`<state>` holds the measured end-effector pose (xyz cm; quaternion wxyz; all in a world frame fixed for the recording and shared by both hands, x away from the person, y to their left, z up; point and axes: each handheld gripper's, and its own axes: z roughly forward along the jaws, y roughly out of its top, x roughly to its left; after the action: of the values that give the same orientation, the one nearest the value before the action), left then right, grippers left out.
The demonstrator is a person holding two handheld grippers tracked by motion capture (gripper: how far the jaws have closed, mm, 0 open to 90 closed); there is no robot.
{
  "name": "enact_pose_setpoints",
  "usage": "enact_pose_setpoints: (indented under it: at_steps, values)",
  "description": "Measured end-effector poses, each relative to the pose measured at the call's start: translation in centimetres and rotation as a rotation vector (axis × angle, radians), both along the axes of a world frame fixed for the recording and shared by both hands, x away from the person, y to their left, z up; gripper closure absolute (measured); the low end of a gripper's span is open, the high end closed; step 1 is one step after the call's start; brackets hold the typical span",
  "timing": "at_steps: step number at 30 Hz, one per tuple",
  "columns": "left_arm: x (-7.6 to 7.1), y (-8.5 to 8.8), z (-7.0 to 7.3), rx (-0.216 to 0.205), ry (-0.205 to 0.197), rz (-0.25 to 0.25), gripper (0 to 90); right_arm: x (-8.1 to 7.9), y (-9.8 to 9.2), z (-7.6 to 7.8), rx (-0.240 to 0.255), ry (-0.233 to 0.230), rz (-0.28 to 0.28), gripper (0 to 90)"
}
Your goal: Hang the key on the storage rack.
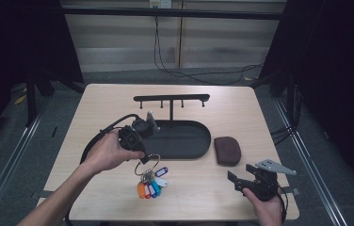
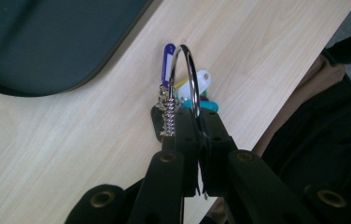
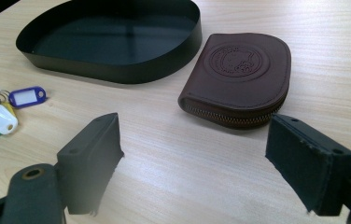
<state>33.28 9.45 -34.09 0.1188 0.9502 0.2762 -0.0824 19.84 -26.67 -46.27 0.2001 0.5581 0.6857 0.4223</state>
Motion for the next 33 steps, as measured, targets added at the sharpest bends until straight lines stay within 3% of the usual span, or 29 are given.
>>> enact_pose_setpoints:
  at_steps: [11, 33]
  values:
    - [0.5, 0.6, 1.8, -0.038, 0.01, 0.001, 87.7, 0.0, 0.1, 0.0, 0.0, -0.002, 0.0, 17.5]
    - [1.1, 1.1, 6.0, -0.105, -0.011, 0.014, 87.8, -0.1, 0.0, 0.1, 0.009, -0.005, -0.003, 16.0]
